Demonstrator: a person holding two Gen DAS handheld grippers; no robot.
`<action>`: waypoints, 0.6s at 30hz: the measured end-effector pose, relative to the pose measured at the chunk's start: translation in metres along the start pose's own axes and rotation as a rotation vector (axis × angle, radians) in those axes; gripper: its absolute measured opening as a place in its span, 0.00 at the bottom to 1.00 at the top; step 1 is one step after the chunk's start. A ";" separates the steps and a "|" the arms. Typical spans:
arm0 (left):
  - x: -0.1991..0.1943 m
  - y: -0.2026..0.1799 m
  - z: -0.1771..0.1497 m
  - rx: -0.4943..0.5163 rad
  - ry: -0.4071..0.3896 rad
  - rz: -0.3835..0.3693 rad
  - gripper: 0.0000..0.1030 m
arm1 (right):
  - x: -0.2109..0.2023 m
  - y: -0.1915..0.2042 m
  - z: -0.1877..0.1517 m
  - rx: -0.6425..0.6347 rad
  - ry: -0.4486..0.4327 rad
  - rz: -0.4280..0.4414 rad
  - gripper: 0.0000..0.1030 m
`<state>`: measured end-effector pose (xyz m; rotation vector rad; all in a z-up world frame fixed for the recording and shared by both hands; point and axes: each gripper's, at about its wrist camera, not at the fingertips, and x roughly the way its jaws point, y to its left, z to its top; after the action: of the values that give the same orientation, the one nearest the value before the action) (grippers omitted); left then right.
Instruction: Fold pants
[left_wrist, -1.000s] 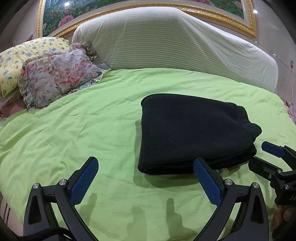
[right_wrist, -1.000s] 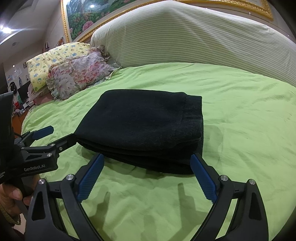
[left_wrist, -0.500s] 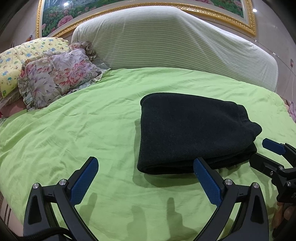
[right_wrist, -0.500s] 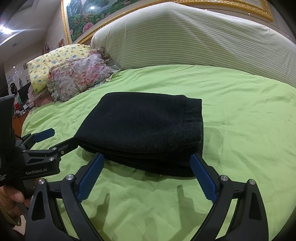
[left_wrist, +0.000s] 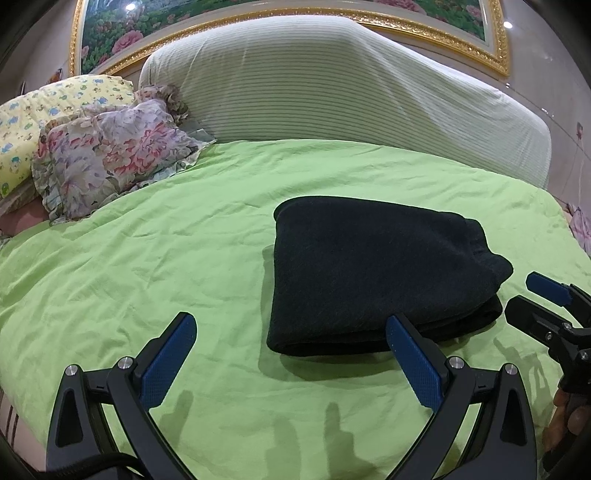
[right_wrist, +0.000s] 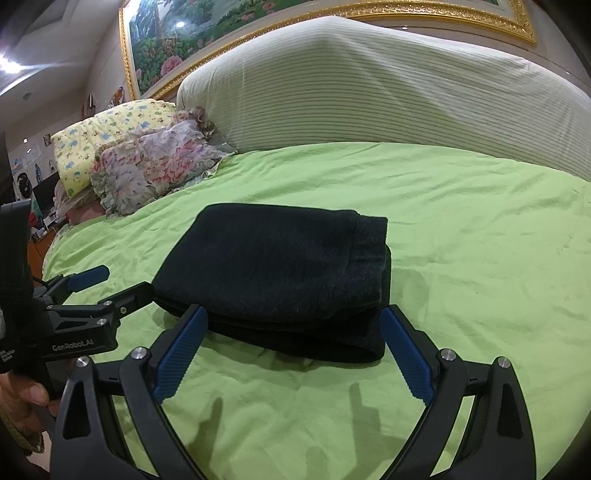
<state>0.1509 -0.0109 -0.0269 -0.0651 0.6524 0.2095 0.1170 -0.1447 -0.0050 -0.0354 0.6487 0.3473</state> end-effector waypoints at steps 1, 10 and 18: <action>-0.001 -0.001 0.001 0.005 -0.004 0.003 1.00 | 0.000 0.000 0.001 -0.001 -0.003 0.002 0.92; 0.004 -0.003 0.009 0.012 -0.002 0.014 0.99 | 0.001 0.002 0.001 -0.004 0.011 -0.001 0.93; 0.013 -0.005 0.010 0.013 0.043 0.011 1.00 | 0.003 -0.007 0.002 0.025 0.035 -0.010 0.94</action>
<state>0.1682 -0.0118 -0.0272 -0.0537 0.6973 0.2152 0.1226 -0.1503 -0.0060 -0.0211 0.6869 0.3297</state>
